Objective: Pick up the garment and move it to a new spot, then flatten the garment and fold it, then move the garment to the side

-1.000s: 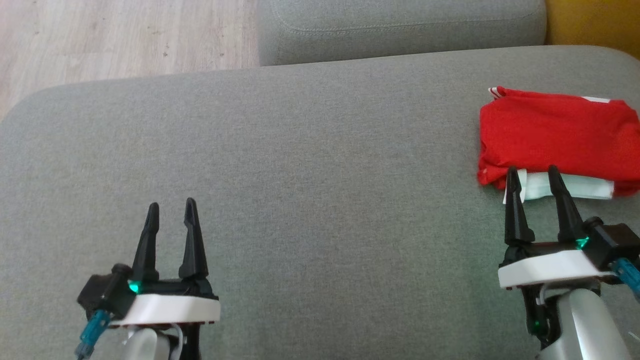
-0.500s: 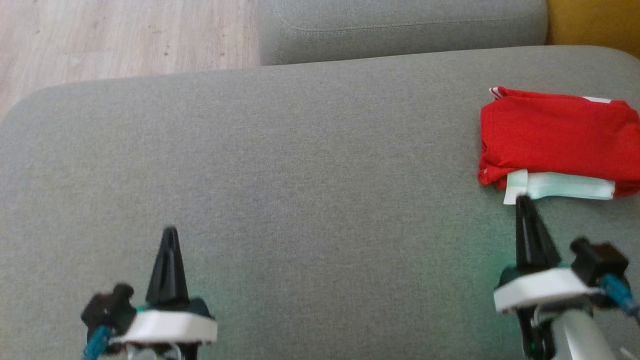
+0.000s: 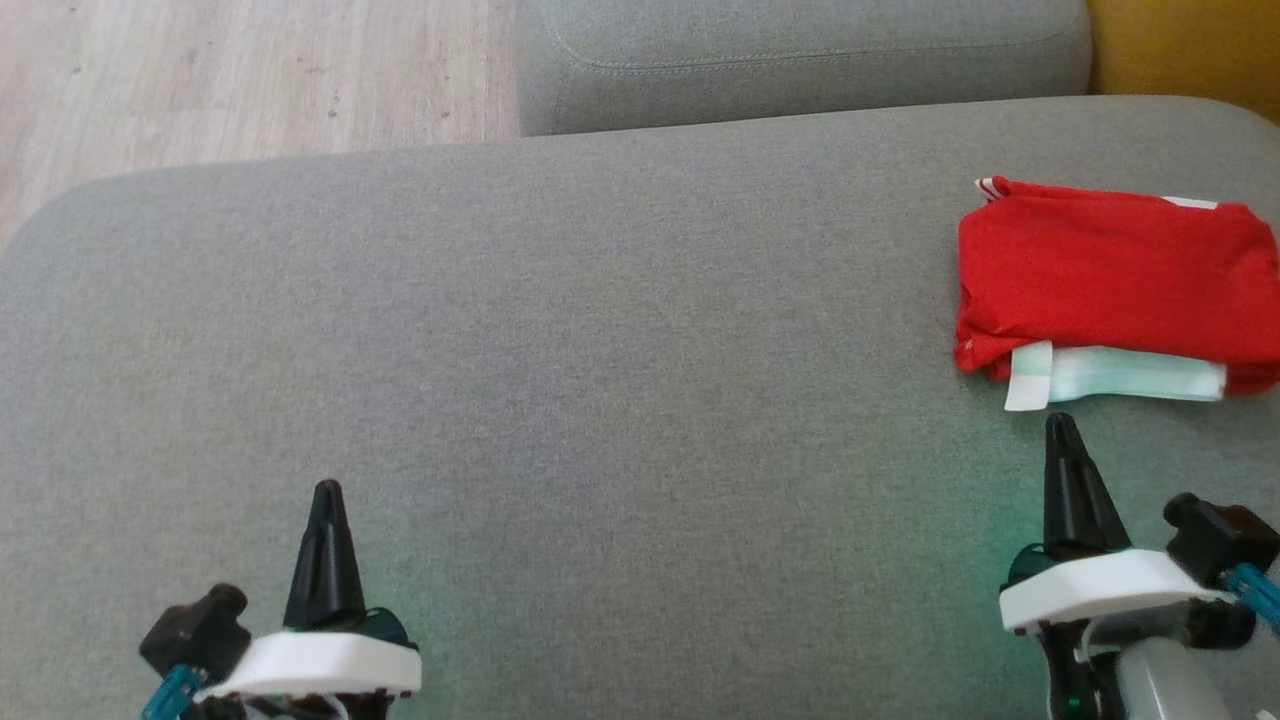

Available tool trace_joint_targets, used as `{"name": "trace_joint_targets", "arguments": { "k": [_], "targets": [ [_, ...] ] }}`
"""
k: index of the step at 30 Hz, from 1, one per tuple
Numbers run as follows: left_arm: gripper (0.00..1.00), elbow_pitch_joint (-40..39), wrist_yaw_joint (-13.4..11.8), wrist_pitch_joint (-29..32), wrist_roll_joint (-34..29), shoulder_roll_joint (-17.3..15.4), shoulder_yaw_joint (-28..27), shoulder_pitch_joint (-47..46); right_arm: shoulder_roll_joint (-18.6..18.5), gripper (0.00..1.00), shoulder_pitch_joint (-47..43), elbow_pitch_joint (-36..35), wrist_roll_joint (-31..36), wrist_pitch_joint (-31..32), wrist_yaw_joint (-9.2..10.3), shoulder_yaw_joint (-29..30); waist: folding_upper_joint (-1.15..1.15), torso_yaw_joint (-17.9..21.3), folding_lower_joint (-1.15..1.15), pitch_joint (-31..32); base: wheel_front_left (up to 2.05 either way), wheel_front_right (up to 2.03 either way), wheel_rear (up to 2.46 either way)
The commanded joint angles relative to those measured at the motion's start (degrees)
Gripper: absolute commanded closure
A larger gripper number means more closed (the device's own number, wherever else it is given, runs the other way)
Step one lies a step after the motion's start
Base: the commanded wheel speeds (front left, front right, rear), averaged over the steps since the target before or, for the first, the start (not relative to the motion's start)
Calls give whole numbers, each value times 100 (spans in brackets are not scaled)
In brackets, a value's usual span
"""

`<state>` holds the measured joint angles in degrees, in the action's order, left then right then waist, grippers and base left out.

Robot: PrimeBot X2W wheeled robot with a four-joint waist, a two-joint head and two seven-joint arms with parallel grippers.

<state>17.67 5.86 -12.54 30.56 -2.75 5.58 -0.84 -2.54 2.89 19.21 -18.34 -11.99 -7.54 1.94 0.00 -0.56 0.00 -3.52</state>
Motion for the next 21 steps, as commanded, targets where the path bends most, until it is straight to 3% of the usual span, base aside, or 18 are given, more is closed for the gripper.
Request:
{"name": "trace_joint_targets", "arguments": {
  "k": [1, 21],
  "targets": [
    [100, -203, 15, 42, 134, -8, -91, -233, -8, 100, 220, -212, -180, 36, 1, 21, 0, 1, 0, 4, 0, 0, 0],
    [100, -232, 42, 376, 1240, -14, -288, -287, -13, 100, 240, -268, -1493, 368, 2, 102, 0, 11, 0, 64, 0, 0, 0]
  ]
}}
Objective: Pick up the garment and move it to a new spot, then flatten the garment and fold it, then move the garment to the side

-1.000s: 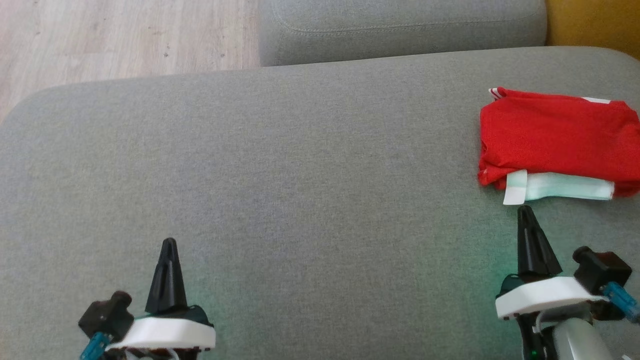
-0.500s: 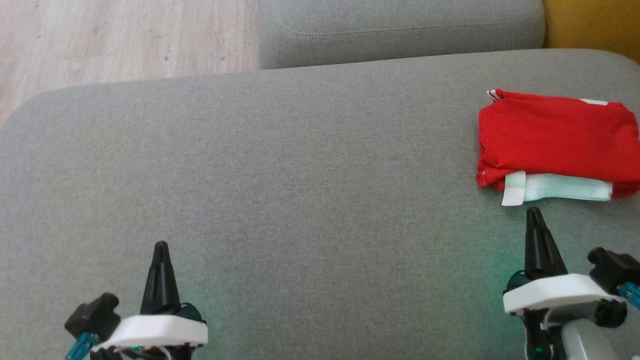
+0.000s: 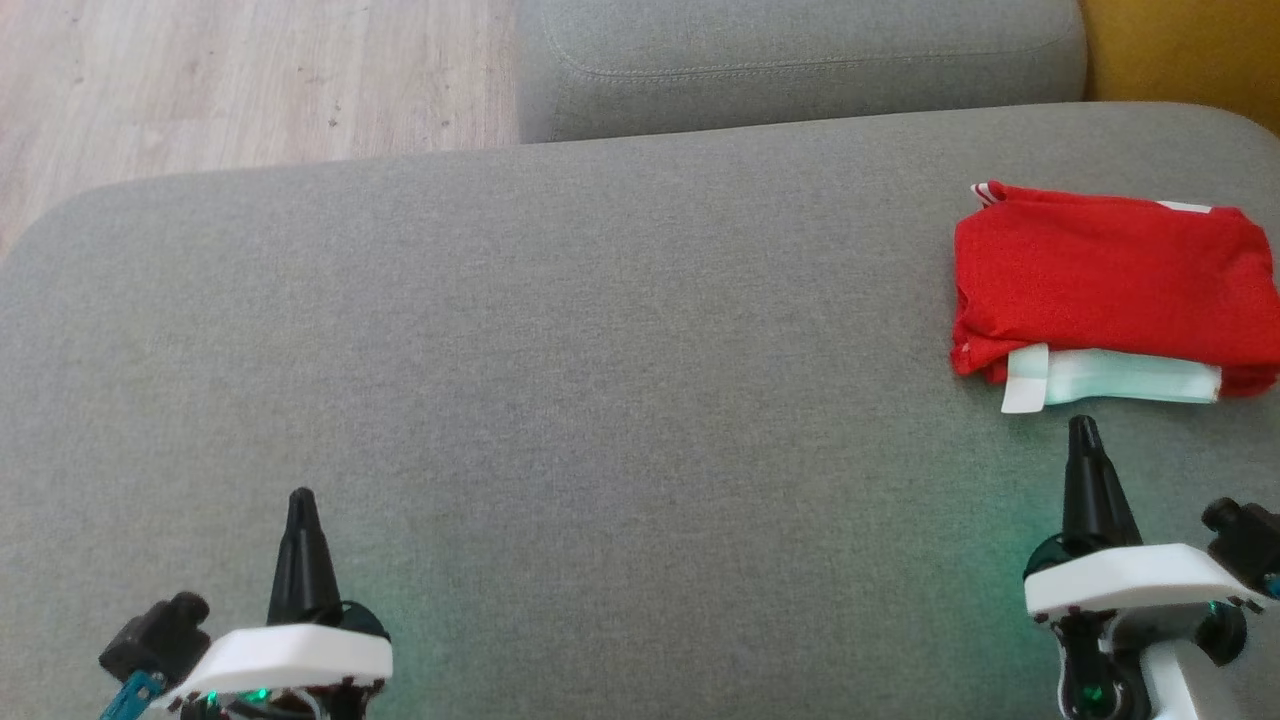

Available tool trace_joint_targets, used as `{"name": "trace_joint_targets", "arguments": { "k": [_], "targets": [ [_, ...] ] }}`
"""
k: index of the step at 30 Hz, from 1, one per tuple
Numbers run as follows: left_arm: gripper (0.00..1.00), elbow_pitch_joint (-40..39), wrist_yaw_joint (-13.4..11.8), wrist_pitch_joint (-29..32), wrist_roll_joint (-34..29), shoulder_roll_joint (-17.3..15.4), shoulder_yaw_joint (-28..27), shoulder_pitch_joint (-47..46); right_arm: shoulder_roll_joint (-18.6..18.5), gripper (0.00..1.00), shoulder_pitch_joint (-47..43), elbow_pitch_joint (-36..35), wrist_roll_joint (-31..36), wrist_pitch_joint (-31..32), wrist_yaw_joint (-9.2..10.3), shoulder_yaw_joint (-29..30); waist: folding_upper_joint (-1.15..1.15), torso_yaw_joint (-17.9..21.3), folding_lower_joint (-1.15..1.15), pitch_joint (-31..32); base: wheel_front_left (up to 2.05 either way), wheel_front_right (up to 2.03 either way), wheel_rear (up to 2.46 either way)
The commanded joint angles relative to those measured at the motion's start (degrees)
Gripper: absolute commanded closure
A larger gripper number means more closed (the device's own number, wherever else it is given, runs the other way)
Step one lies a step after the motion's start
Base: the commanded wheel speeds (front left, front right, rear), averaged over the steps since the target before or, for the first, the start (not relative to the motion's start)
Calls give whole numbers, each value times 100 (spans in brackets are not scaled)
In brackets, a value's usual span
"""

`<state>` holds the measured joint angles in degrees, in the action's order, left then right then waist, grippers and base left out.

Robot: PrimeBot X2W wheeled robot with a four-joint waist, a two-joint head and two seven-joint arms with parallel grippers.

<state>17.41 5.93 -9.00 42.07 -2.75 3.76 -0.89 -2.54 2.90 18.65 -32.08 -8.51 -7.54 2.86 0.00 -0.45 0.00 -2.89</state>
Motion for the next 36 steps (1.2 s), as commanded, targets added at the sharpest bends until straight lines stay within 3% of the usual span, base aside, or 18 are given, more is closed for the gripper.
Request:
{"name": "trace_joint_targets", "arguments": {
  "k": [1, 36],
  "targets": [
    [100, -207, 37, 39, 143, -15, -117, -285, -13, 100, 240, -215, -185, 36, 2, 13, 0, 1, 0, 4, 0, 0, 0],
    [100, -258, 84, 630, 2071, -20, -470, -381, -21, 100, 276, -313, -2484, 616, 3, 155, 0, 18, 0, 110, 0, 0, 0]
  ]
}}
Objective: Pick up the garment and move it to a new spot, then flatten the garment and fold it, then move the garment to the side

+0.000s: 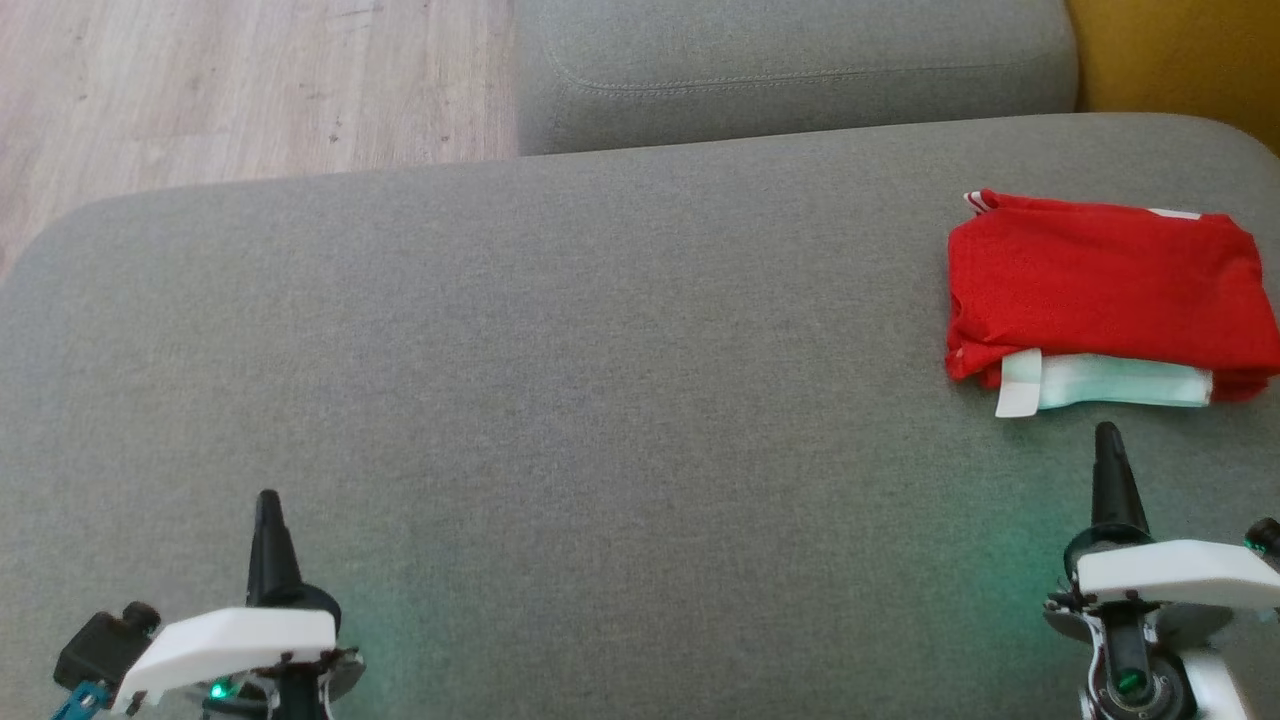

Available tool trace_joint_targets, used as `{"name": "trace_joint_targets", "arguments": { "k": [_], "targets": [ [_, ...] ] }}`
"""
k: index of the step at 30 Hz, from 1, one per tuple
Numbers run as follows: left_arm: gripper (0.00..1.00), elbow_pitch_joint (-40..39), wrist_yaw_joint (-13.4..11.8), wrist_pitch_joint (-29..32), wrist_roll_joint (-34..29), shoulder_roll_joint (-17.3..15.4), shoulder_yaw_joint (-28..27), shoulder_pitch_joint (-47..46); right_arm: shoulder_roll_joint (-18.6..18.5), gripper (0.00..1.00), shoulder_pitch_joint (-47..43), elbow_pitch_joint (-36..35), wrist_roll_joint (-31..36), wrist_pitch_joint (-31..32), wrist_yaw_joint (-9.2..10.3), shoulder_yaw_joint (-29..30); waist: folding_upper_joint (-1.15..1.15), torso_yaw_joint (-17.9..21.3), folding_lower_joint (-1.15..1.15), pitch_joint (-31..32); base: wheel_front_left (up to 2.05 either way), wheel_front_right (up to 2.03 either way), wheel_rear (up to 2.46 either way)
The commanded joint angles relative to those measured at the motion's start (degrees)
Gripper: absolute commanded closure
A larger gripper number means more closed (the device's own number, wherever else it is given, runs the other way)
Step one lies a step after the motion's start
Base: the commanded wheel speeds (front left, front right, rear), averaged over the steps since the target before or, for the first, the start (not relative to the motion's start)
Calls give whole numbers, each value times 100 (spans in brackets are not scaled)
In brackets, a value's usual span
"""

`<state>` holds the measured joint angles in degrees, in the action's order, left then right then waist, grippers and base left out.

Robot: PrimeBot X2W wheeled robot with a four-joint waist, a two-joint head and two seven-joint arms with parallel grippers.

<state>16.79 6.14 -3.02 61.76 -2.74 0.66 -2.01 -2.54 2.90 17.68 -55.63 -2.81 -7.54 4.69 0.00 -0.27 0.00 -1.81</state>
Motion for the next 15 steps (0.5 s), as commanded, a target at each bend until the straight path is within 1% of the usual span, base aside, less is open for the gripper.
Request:
{"name": "trace_joint_targets", "arguments": {
  "k": [1, 15],
  "targets": [
    [100, -196, 63, 32, 103, -21, -161, -269, -21, 100, 275, -216, -129, 46, 3, -27, 0, 0, 0, 2, 0, 0, 0],
    [100, -216, 82, 270, 873, -22, -304, -308, -24, 100, 289, -255, -1049, 279, 4, 30, 0, 7, 0, 44, 0, 0, 0]
  ]
}}
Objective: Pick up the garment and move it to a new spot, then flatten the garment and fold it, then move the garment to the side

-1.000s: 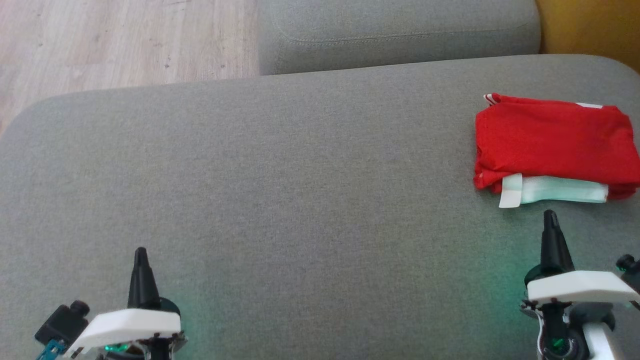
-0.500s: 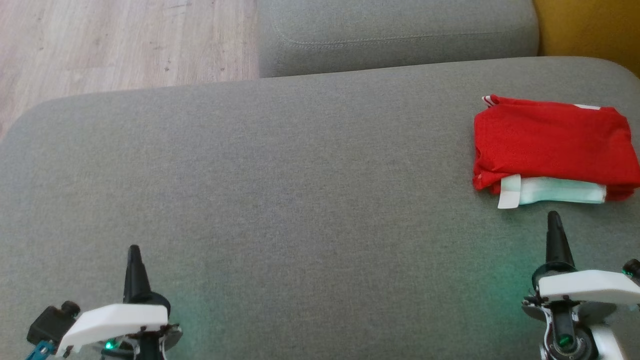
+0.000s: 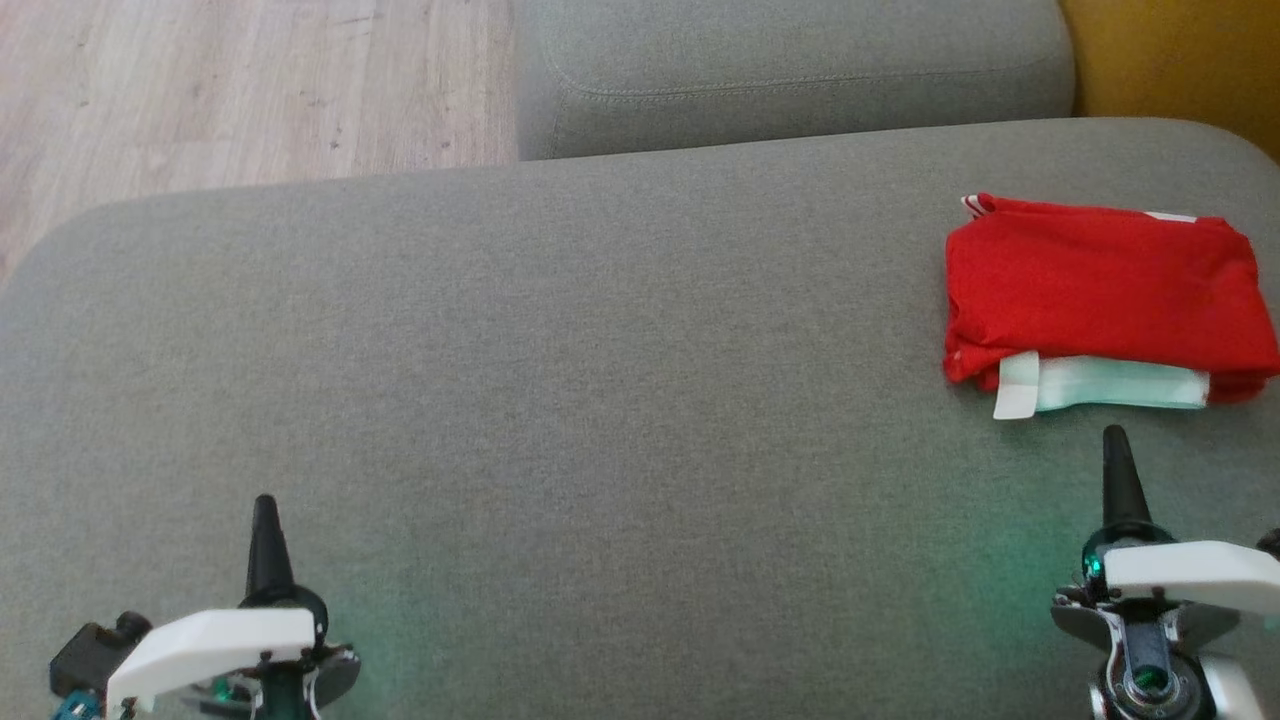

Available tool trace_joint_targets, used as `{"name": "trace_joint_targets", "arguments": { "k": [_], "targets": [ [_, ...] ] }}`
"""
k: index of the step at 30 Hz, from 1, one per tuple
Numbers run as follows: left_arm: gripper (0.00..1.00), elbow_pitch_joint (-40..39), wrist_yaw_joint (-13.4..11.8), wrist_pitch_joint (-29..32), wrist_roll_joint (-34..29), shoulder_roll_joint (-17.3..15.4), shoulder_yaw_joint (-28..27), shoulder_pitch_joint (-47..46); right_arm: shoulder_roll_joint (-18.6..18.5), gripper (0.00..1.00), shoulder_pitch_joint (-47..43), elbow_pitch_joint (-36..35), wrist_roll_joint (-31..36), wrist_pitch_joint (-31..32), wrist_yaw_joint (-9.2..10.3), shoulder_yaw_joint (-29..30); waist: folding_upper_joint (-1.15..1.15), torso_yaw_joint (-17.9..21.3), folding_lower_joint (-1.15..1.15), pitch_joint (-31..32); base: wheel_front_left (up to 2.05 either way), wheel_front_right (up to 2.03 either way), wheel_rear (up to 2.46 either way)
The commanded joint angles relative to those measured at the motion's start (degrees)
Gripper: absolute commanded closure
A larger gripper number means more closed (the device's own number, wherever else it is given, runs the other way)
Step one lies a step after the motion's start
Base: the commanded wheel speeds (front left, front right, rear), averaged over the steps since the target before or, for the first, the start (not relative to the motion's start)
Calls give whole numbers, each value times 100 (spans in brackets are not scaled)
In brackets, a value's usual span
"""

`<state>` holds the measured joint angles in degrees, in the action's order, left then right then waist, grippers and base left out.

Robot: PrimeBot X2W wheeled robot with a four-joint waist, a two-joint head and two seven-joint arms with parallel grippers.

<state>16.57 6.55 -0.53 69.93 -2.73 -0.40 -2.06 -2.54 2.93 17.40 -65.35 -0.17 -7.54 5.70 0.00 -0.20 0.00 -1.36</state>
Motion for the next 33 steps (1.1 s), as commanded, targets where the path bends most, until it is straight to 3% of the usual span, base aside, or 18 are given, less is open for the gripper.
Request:
{"name": "trace_joint_targets", "arguments": {
  "k": [1, 33],
  "targets": [
    [100, -196, 42, 39, 111, -23, -208, -306, -25, 100, 288, -229, -143, 31, 4, -67, 0, 0, 0, 2, 0, 0, 0],
    [100, -242, 85, 584, 1868, -24, -537, -394, -32, 100, 320, -319, -2245, 562, 5, 62, 0, 17, 0, 99, 0, 0, 0]
  ]
}}
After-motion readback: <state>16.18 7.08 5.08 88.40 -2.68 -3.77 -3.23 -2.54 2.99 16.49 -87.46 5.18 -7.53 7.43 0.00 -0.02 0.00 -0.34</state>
